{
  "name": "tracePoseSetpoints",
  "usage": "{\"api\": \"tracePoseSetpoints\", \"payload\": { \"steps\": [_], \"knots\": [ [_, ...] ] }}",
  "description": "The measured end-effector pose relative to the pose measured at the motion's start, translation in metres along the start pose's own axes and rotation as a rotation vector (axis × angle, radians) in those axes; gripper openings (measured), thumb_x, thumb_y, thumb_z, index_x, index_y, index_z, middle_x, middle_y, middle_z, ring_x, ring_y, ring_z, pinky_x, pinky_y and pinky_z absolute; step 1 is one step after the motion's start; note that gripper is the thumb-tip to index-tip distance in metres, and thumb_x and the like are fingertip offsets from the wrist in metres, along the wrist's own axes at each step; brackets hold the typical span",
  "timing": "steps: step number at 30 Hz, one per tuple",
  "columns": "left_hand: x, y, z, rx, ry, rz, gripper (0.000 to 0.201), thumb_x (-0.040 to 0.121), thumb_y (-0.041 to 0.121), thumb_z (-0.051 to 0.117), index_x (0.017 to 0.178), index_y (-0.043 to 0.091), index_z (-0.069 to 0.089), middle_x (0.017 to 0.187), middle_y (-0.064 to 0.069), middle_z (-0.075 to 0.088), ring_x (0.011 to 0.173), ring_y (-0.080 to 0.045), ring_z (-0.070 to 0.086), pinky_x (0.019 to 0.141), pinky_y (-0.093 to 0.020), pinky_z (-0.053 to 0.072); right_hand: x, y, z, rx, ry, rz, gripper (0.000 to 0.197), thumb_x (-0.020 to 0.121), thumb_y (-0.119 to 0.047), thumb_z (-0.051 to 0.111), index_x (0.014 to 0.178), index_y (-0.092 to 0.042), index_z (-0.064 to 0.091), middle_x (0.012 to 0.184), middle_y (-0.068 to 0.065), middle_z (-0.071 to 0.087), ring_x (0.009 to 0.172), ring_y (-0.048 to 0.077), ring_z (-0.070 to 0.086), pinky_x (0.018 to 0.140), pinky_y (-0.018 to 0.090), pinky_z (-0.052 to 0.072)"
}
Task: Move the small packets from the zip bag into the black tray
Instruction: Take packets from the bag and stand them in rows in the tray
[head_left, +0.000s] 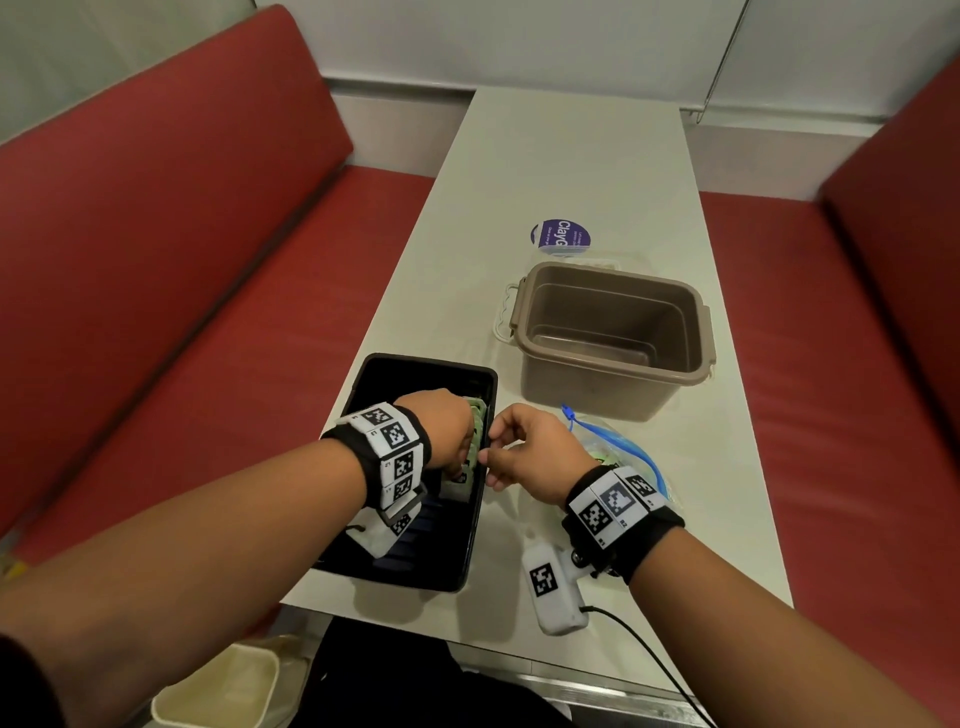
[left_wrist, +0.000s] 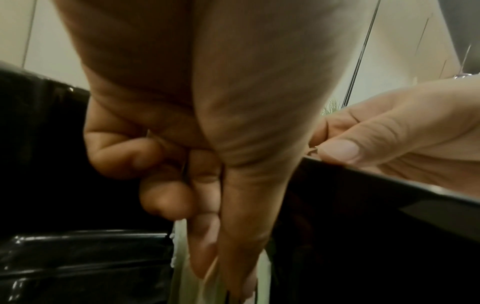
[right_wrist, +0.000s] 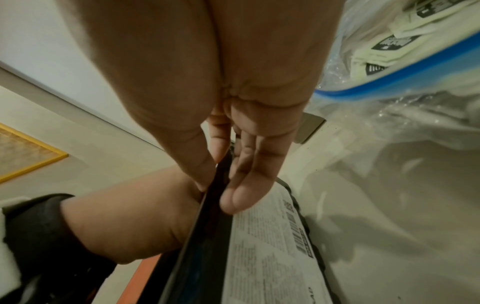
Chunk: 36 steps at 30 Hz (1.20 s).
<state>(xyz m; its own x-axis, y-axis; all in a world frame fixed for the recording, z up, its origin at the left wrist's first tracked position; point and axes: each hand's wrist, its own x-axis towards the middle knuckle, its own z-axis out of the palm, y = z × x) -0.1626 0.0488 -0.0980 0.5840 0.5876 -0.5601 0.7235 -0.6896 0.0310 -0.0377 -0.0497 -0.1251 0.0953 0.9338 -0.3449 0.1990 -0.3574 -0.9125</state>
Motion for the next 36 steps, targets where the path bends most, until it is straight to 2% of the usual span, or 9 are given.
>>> {"api": "tracePoseSetpoints", "payload": {
  "steps": [3,8,11,15,19,22,27,33,36],
  "knots": [
    [0.001,0.001,0.005,0.019,0.015,-0.004,0.012,0.077,0.032,0.075,0.083,0.021,0.074,0.075,0.005,0.067,0.073,-0.016,0.064,0.065,-0.027,0.052,0.0,0.0,0.0,0.011,-0.005,0.005,0.021,0.087,0.004,0.068,0.089,-0.011,0.052,0.077,0.008,0.062,0.058,0.024,0.068,0.061,0.035,0.06],
    [0.001,-0.003,0.009,-0.015,0.008,-0.014,0.015,0.075,0.033,0.077,0.083,0.021,0.073,0.081,0.003,0.071,0.078,-0.017,0.067,0.074,-0.031,0.058,-0.004,-0.002,0.0,-0.006,0.013,-0.003,0.019,0.088,0.0,0.068,0.091,-0.011,0.052,0.076,0.005,0.062,0.06,0.025,0.068,0.062,0.036,0.06],
    [-0.003,-0.007,0.005,-0.068,0.015,-0.019,0.015,0.073,0.033,0.08,0.082,0.022,0.074,0.08,0.006,0.072,0.077,-0.014,0.068,0.076,-0.032,0.058,-0.009,-0.005,-0.003,-0.018,0.041,-0.027,0.013,0.091,-0.006,0.065,0.097,-0.01,0.054,0.079,0.003,0.063,0.063,0.026,0.068,0.067,0.042,0.062],
    [-0.012,-0.012,-0.012,-0.141,0.119,-0.019,0.012,0.075,0.032,0.078,0.079,0.021,0.074,0.077,0.008,0.072,0.075,-0.012,0.067,0.077,-0.033,0.058,-0.019,-0.009,-0.023,-0.029,0.102,-0.047,0.009,0.095,-0.007,0.06,0.1,-0.014,0.057,0.089,0.004,0.063,0.064,0.023,0.071,0.07,0.045,0.062],
    [-0.025,0.006,-0.035,-0.218,0.303,0.036,0.012,0.082,0.034,0.071,0.078,0.023,0.073,0.077,0.011,0.069,0.077,-0.012,0.065,0.073,-0.029,0.053,-0.039,-0.006,-0.055,-0.107,0.217,-0.061,0.018,0.092,-0.001,0.054,0.092,-0.018,0.058,0.092,0.009,0.069,0.062,0.023,0.068,0.06,0.036,0.058],
    [-0.033,0.044,-0.041,-0.233,0.356,0.174,0.013,0.086,0.035,0.07,0.092,0.024,0.074,0.086,0.01,0.069,0.084,-0.011,0.062,0.075,-0.023,0.046,-0.055,0.005,-0.078,-0.293,0.315,-0.058,0.02,0.085,-0.002,0.058,0.086,-0.021,0.06,0.081,0.0,0.073,0.063,0.015,0.065,0.062,0.028,0.053],
    [-0.022,0.106,-0.021,-0.2,0.279,0.352,0.015,0.088,0.027,0.068,0.101,0.026,0.076,0.1,0.007,0.073,0.093,-0.014,0.065,0.078,-0.022,0.044,-0.081,0.028,-0.095,-0.652,0.215,0.079,0.012,0.081,-0.016,0.067,0.078,-0.027,0.066,0.081,-0.002,0.072,0.079,0.018,0.067,0.075,0.03,0.055],
    [-0.005,0.149,0.014,-0.059,0.137,0.299,0.026,0.09,0.024,0.059,0.111,0.029,0.074,0.107,-0.001,0.07,0.097,-0.025,0.064,0.087,-0.034,0.051,-0.099,0.055,-0.091,-0.891,0.165,0.155,0.018,0.083,-0.018,0.064,0.095,-0.023,0.076,0.099,0.002,0.073,0.093,0.025,0.066,0.083,0.029,0.053],
    [-0.001,0.155,0.029,-0.021,0.107,0.252,0.025,0.09,0.031,0.06,0.113,0.031,0.069,0.106,0.001,0.068,0.095,-0.023,0.062,0.079,-0.032,0.049,-0.102,0.064,-0.088,-0.849,0.198,0.171,0.017,0.078,-0.016,0.07,0.094,-0.021,0.073,0.099,0.002,0.073,0.093,0.024,0.066,0.08,0.027,0.05]
  ]
}}
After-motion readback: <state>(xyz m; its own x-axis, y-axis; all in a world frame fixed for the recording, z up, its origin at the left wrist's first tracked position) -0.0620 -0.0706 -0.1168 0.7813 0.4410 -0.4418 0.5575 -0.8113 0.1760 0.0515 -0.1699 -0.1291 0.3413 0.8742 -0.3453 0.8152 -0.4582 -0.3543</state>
